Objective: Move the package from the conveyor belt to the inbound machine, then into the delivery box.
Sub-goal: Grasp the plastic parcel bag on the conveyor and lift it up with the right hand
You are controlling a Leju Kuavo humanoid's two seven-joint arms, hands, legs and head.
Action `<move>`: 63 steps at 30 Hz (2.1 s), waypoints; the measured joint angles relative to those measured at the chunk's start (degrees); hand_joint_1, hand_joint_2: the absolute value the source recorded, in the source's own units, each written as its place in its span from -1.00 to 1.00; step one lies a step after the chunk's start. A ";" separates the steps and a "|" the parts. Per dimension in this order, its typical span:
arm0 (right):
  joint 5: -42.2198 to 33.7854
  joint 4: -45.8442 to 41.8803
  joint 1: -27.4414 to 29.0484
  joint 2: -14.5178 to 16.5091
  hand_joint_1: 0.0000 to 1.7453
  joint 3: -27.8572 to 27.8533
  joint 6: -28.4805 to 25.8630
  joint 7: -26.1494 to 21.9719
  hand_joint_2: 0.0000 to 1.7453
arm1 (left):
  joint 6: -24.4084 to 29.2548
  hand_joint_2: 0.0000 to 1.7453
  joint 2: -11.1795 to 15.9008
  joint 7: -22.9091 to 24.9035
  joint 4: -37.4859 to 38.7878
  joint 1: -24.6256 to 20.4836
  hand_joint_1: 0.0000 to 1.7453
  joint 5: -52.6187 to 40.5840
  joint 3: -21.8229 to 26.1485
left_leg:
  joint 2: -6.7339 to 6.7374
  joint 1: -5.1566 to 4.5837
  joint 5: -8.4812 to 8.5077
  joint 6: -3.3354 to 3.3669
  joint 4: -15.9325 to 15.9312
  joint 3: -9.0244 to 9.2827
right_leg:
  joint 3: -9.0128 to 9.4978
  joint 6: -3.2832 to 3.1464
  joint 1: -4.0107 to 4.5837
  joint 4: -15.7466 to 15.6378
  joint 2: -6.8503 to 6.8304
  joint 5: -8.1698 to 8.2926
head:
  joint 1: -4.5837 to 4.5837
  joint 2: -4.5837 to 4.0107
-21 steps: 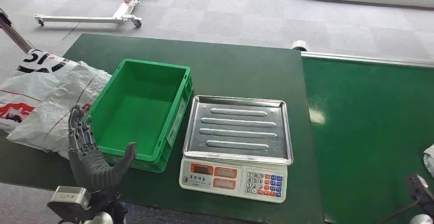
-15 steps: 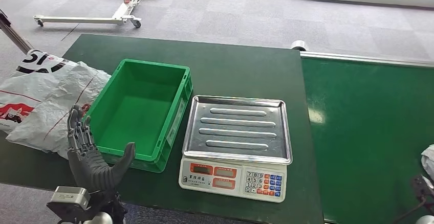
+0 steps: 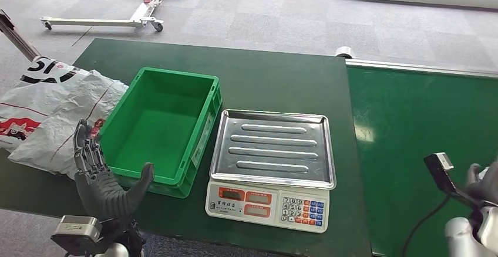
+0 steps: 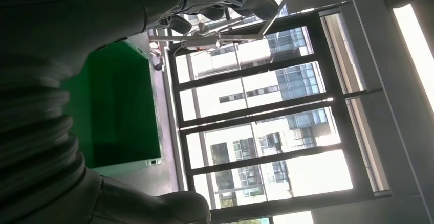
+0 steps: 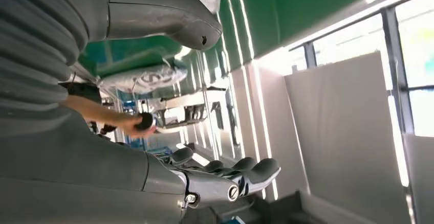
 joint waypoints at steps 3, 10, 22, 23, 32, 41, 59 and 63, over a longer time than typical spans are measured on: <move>2.09 -3.92 0.84 0.82 -1.00 -0.74 0.02 4.52 1.00 | -0.06 1.00 -0.07 0.00 0.62 -0.49 -1.00 -0.09 -0.24 | 0.04 0.00 -0.02 0.02 0.02 -0.01 | -0.01 0.00 -0.03 -0.01 0.04 0.00 | 0.01 0.00; 3.31 2.66 1.27 -4.80 -1.00 4.24 0.73 21.36 1.00 | 0.77 1.00 -0.05 -0.01 0.98 -0.67 -1.00 -0.14 -0.39 | 0.21 -0.08 -0.16 0.20 0.05 -0.06 | -0.04 0.10 -0.15 -0.02 0.17 0.06 | 0.01 0.00; 3.44 19.47 0.69 -11.04 -1.00 6.29 7.67 32.69 1.00 | 0.37 1.00 0.11 0.00 1.57 -0.60 -1.00 0.27 -0.80 | 0.12 -0.10 -0.14 0.22 0.06 -0.11 | -0.09 0.12 -0.14 -0.03 0.11 0.05 | 0.01 0.00; 3.43 19.92 0.69 -11.23 -1.00 6.29 7.67 32.71 1.00 | 0.34 1.00 0.11 0.00 1.60 -0.60 -1.00 0.28 -0.81 | 0.11 -0.10 -0.14 0.22 0.06 -0.11 | -0.09 0.12 -0.13 -0.03 0.10 0.04 | 0.01 0.00; 3.57 22.73 -0.21 -11.96 -1.00 6.29 8.85 33.10 1.00 | 1.25 1.00 0.20 -0.01 1.59 0.11 -1.00 0.67 -0.89 | 0.11 -0.10 -0.14 0.22 0.05 -0.11 | -0.08 0.12 -0.13 -0.03 0.09 0.04 | 0.01 0.00; -3.43 25.59 -3.69 -11.87 -1.00 4.43 21.55 23.40 1.00 | 0.04 1.00 0.21 -0.01 1.44 -0.39 -1.00 -0.07 -0.89 | 0.09 -0.10 -0.12 0.21 0.06 -0.07 | -0.07 0.12 -0.10 -0.03 0.08 0.04 | 0.01 0.00; -4.74 24.31 -2.11 -8.87 1.00 -1.37 30.50 24.43 1.00 | -1.28 1.00 -1.34 0.00 1.83 -1.17 -1.00 -2.08 -0.20 | -0.02 -0.08 -0.15 0.25 0.13 -0.06 | 0.12 0.16 -0.08 -0.05 -0.06 0.01 | 0.01 0.00; -4.08 22.71 -1.74 -8.19 1.00 -1.79 30.19 24.73 1.00 | -1.80 1.00 -1.96 -0.01 1.54 -0.78 -1.00 -2.33 0.68 | 0.00 -0.08 -0.14 0.25 0.14 -0.05 | 0.11 0.16 -0.08 -0.05 -0.05 0.02 | 0.01 0.00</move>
